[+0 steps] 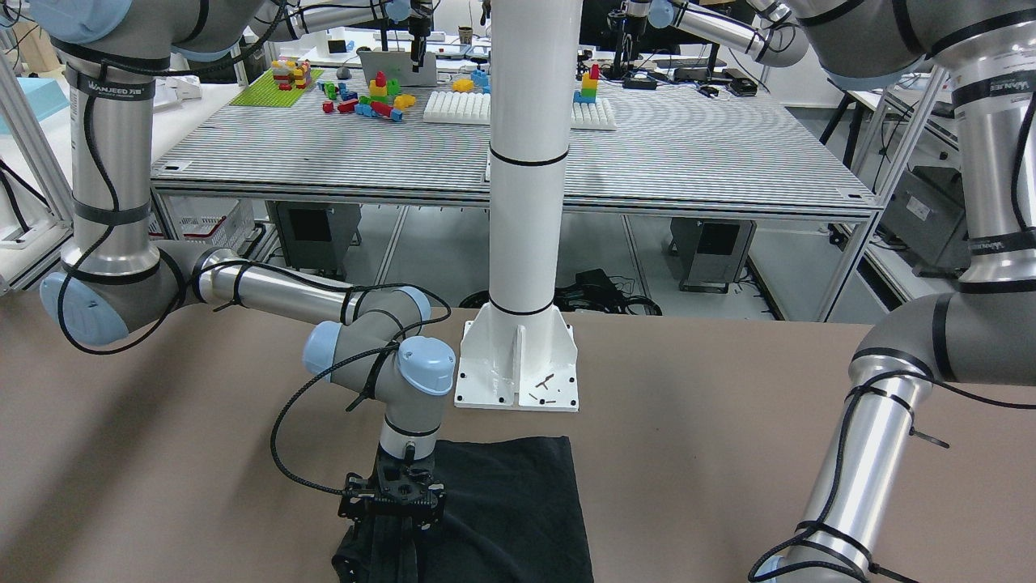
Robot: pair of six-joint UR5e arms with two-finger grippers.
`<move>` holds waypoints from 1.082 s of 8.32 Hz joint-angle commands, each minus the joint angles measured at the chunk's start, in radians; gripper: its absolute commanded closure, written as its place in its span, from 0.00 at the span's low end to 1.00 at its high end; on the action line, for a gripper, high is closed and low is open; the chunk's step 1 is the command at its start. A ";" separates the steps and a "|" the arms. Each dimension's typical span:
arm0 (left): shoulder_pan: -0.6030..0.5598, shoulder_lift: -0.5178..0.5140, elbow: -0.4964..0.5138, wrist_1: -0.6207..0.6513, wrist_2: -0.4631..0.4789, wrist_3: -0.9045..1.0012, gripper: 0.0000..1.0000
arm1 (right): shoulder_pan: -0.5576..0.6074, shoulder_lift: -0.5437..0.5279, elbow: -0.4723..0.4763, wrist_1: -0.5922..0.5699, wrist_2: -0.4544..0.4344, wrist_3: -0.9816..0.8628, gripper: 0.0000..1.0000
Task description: Fold clothes
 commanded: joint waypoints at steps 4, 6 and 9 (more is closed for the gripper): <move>0.001 0.000 0.000 0.000 0.000 0.000 0.06 | 0.102 -0.088 0.031 0.005 0.033 -0.094 0.06; 0.001 0.000 0.000 0.000 0.000 0.000 0.06 | 0.105 -0.039 0.040 0.003 0.035 -0.083 0.06; 0.010 0.000 0.000 -0.002 0.000 0.000 0.06 | 0.103 0.058 -0.021 0.002 0.035 -0.004 0.08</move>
